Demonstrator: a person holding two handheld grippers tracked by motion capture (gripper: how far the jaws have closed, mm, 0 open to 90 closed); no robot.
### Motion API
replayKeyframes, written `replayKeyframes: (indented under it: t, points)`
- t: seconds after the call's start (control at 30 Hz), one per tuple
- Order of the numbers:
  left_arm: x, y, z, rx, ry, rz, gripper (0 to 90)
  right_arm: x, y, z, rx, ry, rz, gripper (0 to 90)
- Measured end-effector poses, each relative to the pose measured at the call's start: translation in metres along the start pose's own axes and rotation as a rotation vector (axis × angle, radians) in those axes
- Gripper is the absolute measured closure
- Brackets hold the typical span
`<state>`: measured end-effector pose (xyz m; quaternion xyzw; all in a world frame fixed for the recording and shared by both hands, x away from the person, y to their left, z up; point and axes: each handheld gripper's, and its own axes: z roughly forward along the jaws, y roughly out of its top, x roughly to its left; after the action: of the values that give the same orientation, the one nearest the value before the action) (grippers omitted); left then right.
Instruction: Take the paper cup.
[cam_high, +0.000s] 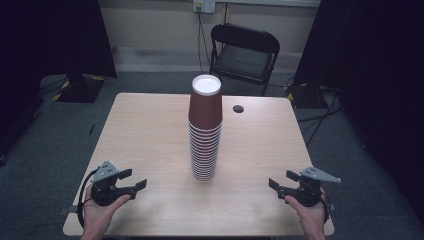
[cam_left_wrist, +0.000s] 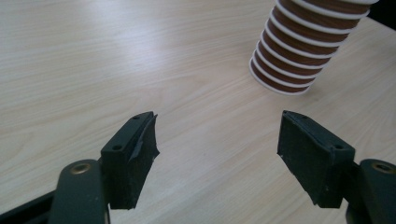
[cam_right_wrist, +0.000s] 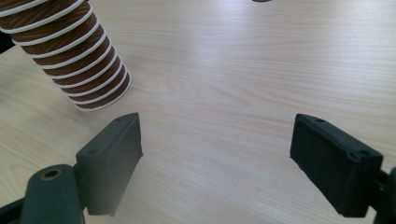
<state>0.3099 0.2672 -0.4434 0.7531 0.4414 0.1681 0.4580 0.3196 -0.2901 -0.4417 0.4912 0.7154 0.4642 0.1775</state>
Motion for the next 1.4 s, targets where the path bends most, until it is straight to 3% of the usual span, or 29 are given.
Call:
replayKeyframes:
  t: [0.37,0.7,0.97,1.4]
  points:
    - [0.004,0.0,0.003,0.018,0.006,-0.007,28.6,0.002,0.006,0.0,-0.021,0.053,0.004,20.2]
    - [0.004,-0.002,-0.002,0.009,0.016,-0.007,28.6,0.024,0.021,0.004,-0.041,0.104,-0.058,19.2]
    - [0.005,-0.002,-0.001,0.01,0.019,0.003,28.5,0.041,0.038,0.007,-0.066,0.156,-0.085,16.5]
    - [0.01,-0.001,0.0,-0.006,0.041,-0.036,28.5,0.066,0.086,0.015,-0.145,0.245,-0.137,15.6]
